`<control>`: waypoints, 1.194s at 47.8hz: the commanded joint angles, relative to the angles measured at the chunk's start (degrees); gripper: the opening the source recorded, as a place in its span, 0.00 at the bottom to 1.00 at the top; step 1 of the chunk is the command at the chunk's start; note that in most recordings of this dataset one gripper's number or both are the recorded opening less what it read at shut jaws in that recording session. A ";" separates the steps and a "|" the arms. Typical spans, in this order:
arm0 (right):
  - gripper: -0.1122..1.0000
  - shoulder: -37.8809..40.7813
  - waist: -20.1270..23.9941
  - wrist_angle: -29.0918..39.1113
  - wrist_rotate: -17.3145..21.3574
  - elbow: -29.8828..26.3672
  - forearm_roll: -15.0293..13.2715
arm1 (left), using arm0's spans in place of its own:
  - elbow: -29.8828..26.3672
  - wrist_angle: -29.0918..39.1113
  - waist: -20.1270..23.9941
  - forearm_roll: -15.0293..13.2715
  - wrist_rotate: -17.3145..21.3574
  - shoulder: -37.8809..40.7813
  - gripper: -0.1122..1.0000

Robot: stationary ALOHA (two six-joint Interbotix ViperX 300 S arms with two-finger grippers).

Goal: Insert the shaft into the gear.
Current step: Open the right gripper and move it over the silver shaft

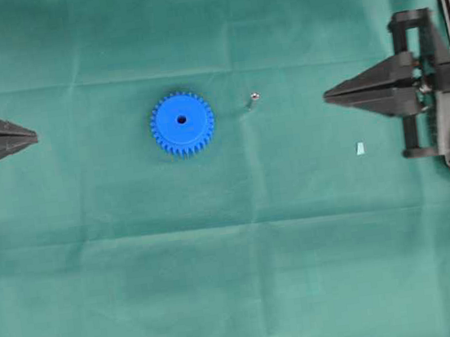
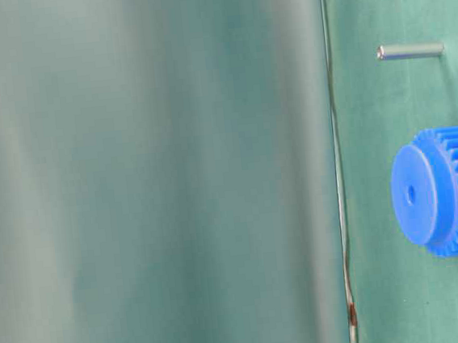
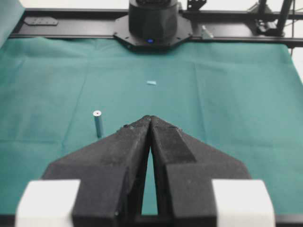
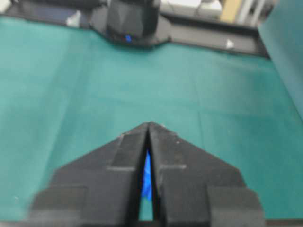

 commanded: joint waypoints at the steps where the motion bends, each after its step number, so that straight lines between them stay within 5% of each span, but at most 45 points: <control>1: 0.30 3.08 -1.76 -1.14 0.18 -2.02 0.18 | -1.41 -0.35 -0.18 0.18 0.00 0.35 0.10; 11: 0.86 11.43 -5.10 -5.54 0.26 -2.72 0.44 | -1.32 -0.44 -0.18 0.18 -0.09 0.53 0.10; 14: 0.94 14.59 -5.62 -6.86 0.26 -3.08 0.70 | -1.32 -0.44 -0.18 0.26 -0.09 0.53 0.10; 29: 0.89 30.41 -7.29 -12.74 0.26 -4.92 3.60 | -1.32 -0.35 -0.18 0.26 -0.18 0.53 0.10; 57: 0.89 44.38 -8.79 -18.11 0.26 -5.36 8.09 | -1.23 0.18 -0.18 0.18 -0.09 0.62 0.10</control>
